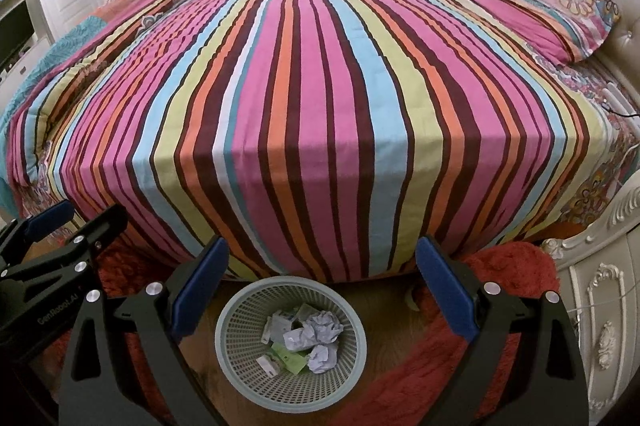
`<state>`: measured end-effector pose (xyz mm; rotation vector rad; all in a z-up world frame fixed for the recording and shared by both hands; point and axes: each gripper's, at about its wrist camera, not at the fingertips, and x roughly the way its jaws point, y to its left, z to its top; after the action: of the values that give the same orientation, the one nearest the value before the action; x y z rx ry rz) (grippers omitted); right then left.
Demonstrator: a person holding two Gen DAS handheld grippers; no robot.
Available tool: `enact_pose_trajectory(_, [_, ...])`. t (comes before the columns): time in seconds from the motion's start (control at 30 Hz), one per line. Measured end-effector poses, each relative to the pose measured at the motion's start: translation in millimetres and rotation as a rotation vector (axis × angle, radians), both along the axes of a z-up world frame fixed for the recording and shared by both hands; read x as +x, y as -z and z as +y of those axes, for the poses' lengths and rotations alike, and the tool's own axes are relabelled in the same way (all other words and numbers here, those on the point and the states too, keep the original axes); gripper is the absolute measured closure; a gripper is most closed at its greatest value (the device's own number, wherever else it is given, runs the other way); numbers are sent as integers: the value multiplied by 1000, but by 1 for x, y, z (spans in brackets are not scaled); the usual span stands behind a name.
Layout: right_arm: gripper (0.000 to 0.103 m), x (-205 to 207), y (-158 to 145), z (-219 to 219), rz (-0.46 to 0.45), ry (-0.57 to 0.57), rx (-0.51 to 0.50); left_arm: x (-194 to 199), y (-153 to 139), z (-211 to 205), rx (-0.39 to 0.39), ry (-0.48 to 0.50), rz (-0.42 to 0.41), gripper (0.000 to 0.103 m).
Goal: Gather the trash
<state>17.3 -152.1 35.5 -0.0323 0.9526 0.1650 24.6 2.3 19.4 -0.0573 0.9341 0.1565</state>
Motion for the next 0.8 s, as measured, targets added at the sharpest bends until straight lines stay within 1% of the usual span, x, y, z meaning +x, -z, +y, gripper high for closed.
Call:
enact_pose_trajectory(0.1, [13, 0, 0, 0, -1, -1, -1, -1, 0, -2, 9, 4, -4, 22])
enact_pose_trajectory(0.8, [13, 0, 1, 0, 10, -7, -6, 0, 2, -3, -4, 14, 2, 22])
